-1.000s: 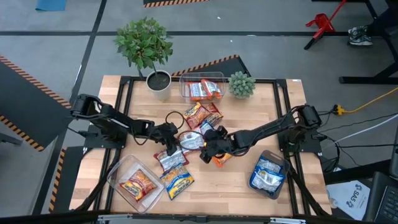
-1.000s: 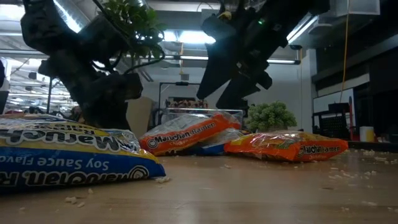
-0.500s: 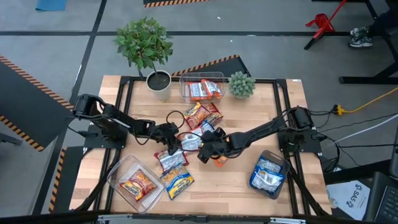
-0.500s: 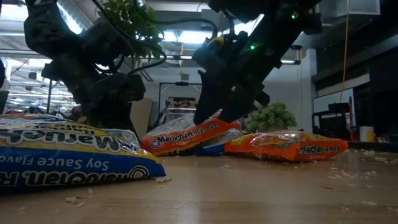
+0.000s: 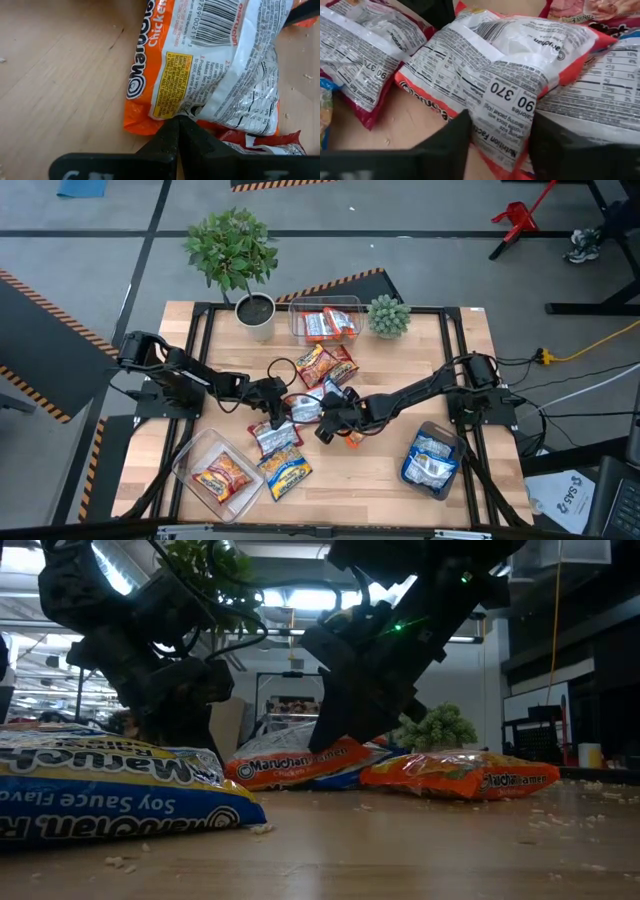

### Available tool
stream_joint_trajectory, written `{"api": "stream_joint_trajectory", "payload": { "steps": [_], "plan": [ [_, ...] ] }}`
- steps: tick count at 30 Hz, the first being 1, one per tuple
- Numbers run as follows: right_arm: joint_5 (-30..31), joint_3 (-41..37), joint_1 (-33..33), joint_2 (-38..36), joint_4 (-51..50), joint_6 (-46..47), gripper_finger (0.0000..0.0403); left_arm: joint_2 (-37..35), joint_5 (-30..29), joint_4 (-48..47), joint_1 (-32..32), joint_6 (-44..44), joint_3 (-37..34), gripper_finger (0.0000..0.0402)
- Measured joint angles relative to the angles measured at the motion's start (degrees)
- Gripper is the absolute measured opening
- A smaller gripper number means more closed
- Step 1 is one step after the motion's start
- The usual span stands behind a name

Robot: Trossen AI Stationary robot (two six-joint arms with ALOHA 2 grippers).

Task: Sort Maruchan noodles
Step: Put the orange noodle pack into the top transparent bin

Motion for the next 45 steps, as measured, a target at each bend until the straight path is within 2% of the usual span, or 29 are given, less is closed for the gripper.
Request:
{"api": "stream_joint_trajectory", "payload": {
  "steps": [5, 9, 17, 20, 24, 31, 34, 38, 45],
  "plan": [
    [-0.9, 0.9, 0.0, 0.0, -0.3, 0.1, 0.0068, 0.0, 0.5, 0.0, 0.0, -0.4, 0.0, 0.0000],
    [-1.4, 2.4, 0.0, 0.0, -1.2, -0.6, 0.0028, 0.0, 1.8, 0.0, 0.1, -1.4, 0.0, 0.0000],
    [-0.7, 8.6, 0.0, -1.0, -11.0, -3.6, 0.0023, -5.6, 3.4, -1.0, 0.4, -2.5, -0.1, 0.0000],
    [0.2, 11.3, -0.7, -2.1, -17.1, -6.8, 0.0018, -8.1, 3.1, -1.8, 0.9, -3.1, -0.1, 0.0000],
    [0.7, 13.3, -3.2, -4.8, -19.6, -12.6, 0.0015, -12.1, 2.5, -2.4, 1.2, -3.4, 0.0, 0.0000],
    [0.3, 14.6, -11.7, -11.2, -23.3, -25.9, 0.0015, -18.8, 0.2, -6.4, 1.2, -4.1, 0.0, 0.0000],
    [-2.1, 14.6, -17.2, -14.0, -23.4, -33.5, 0.0015, -20.9, -0.5, -7.4, 1.2, -4.6, 0.0, 0.0000],
    [-8.5, 14.6, -25.9, -16.2, -22.0, -46.6, 0.0015, -22.4, -1.4, -7.7, 1.2, -5.0, 0.0, 0.0000],
    [-23.7, 14.6, -39.0, -15.8, -16.5, -72.3, 0.0015, -22.5, -1.5, -7.8, 1.2, -6.6, 0.0, 0.0000]
  ]
}}
